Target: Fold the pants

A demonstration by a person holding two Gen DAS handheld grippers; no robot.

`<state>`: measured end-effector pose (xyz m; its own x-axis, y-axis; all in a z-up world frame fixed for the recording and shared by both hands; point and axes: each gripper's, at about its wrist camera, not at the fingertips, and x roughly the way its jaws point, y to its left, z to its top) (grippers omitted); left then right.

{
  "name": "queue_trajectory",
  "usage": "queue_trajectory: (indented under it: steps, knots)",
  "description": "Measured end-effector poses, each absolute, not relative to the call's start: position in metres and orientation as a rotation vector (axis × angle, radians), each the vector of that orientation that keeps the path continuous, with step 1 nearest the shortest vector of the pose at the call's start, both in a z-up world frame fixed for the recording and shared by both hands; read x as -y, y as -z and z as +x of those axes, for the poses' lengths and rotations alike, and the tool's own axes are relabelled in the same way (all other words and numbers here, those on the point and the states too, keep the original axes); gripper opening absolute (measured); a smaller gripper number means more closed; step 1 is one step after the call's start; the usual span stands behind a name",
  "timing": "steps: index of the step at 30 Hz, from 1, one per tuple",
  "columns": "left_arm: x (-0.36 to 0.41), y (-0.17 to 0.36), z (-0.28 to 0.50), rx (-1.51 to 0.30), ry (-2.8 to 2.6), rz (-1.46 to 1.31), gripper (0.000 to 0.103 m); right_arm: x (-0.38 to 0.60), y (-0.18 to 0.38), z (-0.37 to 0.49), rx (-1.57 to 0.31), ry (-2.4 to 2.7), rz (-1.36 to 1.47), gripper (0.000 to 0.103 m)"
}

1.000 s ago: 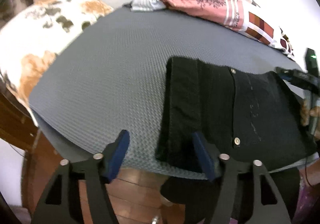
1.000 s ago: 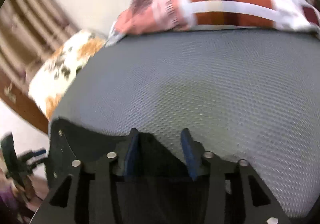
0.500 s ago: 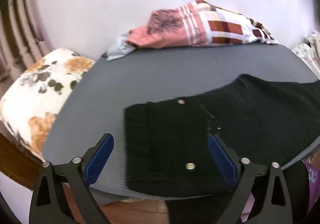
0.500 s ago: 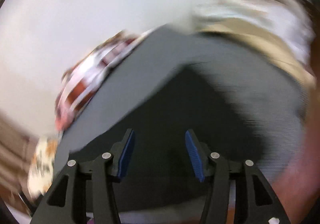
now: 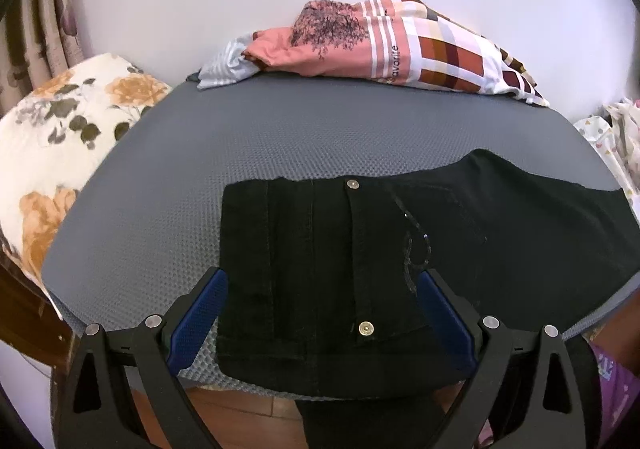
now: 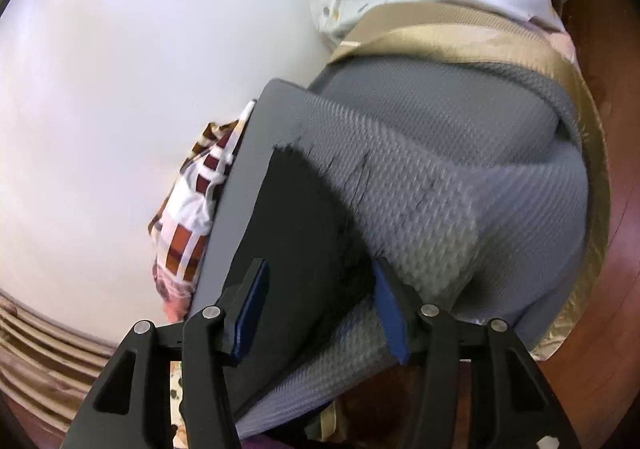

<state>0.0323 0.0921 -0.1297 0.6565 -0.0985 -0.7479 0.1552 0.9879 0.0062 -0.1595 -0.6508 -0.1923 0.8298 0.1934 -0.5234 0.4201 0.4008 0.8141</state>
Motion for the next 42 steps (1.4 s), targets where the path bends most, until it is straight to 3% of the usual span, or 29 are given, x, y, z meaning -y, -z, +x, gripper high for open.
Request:
queue_trajectory:
  steps: [8,9,10,12,20,28,42]
  knots:
    - [-0.094,0.136,0.035,-0.882,0.167,0.041,0.095,0.633,0.187,-0.131,-0.638,0.184,1.129,0.046]
    - [-0.094,0.136,0.035,-0.88,0.171,0.039,0.095,0.631,0.185,-0.126,-0.667,0.213,1.105,0.037]
    - [-0.094,0.136,0.035,-0.877,0.18,0.034,0.095,0.628,0.182,-0.123,-0.7,0.237,1.065,0.021]
    - [-0.092,0.135,0.035,-0.874,0.184,0.033,0.095,0.622,0.182,-0.115,-0.788,0.259,0.984,0.011]
    - [-0.08,0.129,0.03,-0.86,0.198,0.082,0.095,0.602,0.155,-0.104,-0.75,0.173,0.966,0.01]
    - [-0.073,0.128,0.029,-0.872,0.212,0.105,0.095,0.515,0.109,-0.043,-0.768,-0.071,0.858,0.01]
    - [-0.058,0.135,0.026,-0.905,0.256,0.146,0.095,0.335,0.141,0.023,-0.994,-0.433,0.767,0.011]
